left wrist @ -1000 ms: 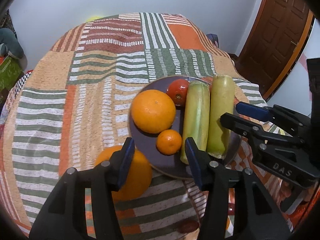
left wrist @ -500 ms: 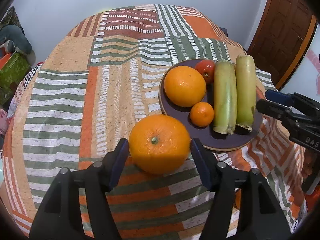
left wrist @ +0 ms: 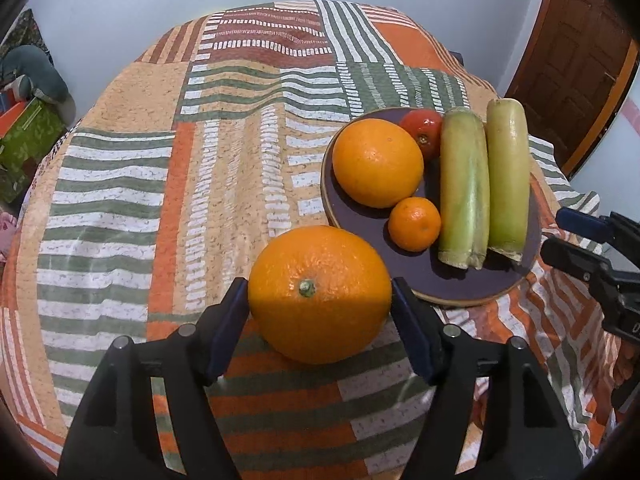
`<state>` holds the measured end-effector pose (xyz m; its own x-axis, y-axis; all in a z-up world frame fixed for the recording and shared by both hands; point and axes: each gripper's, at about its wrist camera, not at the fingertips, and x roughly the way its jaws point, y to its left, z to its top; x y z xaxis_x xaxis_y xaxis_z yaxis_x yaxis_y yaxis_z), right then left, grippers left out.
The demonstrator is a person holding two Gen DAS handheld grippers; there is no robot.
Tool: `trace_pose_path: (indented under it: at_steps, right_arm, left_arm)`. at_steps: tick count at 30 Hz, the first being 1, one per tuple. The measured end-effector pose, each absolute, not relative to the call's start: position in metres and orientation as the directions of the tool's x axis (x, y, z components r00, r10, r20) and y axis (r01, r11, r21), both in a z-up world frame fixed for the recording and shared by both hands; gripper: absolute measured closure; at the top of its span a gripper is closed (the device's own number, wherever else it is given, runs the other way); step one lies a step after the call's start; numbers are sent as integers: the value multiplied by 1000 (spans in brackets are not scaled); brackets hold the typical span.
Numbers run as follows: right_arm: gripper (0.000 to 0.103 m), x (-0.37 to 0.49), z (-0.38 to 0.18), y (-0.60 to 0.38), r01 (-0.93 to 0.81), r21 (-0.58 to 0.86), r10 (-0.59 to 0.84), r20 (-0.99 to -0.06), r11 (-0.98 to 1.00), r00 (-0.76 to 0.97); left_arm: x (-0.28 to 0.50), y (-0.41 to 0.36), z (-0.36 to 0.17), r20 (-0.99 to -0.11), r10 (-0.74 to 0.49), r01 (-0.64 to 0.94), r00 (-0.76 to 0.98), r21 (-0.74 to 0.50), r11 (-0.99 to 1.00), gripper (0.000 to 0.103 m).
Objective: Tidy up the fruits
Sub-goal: 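Grasp the large orange with the left tool while the right tool releases the zucchini, then grasp the mandarin between the plums with the right tool while the left tool holds the orange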
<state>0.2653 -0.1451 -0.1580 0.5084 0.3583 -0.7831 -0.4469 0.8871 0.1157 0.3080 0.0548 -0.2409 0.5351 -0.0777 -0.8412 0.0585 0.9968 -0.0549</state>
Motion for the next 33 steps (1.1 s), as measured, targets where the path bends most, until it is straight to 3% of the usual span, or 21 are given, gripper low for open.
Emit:
trace_pose_path:
  at_steps: [6, 10, 20, 26, 33]
  right_arm:
    - [50, 240, -149, -140, -474, 138, 390, -780, 870, 490]
    - [41, 218, -146, -131, -492, 139, 402, -777, 859, 484]
    - [41, 182, -159, -110, -511, 192, 431, -808, 838, 403]
    - [57, 171, -172, -98, -507, 214, 426, -835, 835, 348]
    - [57, 183, -183, -84, -474, 193, 387, -851, 859, 354]
  left_arm:
    - [276, 58, -223, -830, -89, 61, 551, -67, 996, 33]
    - [246, 63, -209, -817, -96, 67, 568, -71, 995, 33]
    - [174, 85, -199, -808, -125, 52, 576, -116, 992, 33]
    - [150, 95, -207, -808, -110, 46, 579, -103, 994, 33]
    - [144, 101, -213, -809, -126, 41, 574, -125, 991, 33]
